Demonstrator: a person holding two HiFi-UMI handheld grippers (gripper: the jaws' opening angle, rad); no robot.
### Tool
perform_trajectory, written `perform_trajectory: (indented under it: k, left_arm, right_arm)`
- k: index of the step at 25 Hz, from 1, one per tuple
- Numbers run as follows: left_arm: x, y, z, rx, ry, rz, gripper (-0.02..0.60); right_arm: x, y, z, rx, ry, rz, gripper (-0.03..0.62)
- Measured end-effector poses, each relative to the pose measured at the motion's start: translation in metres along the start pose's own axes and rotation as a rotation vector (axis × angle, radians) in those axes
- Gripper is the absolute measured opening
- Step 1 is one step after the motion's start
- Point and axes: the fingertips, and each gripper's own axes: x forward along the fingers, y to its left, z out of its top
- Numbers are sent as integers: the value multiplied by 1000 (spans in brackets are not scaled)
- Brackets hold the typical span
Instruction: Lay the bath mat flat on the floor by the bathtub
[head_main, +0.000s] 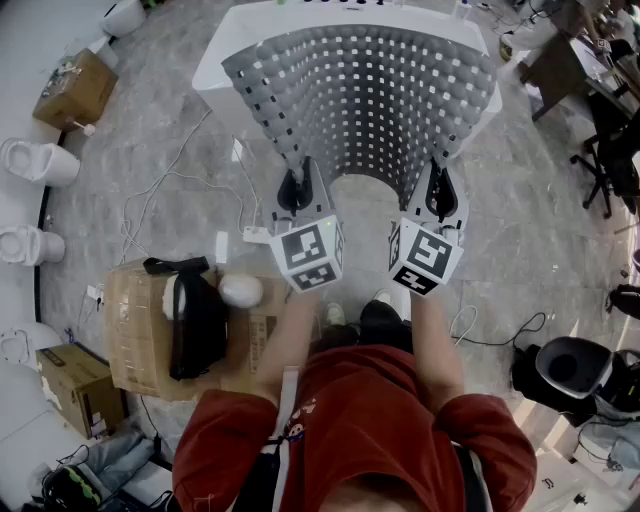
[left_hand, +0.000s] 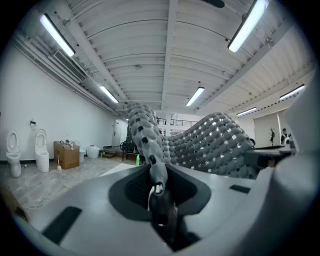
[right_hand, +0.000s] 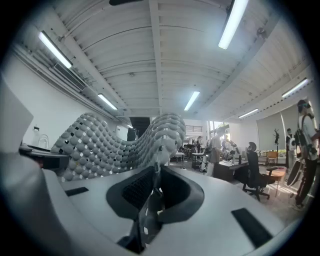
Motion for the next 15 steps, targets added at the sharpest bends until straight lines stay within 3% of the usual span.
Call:
perform_trajectory:
  k: [7, 15]
  left_arm:
    - [-42, 1, 1, 2, -7, -17, 74]
    - [-47, -20, 0, 21, -9, -28, 75]
  right_arm:
    - [-37, 4, -1, -14, 12, -7, 52]
    - [-44, -18, -8, 3, 17, 2, 52]
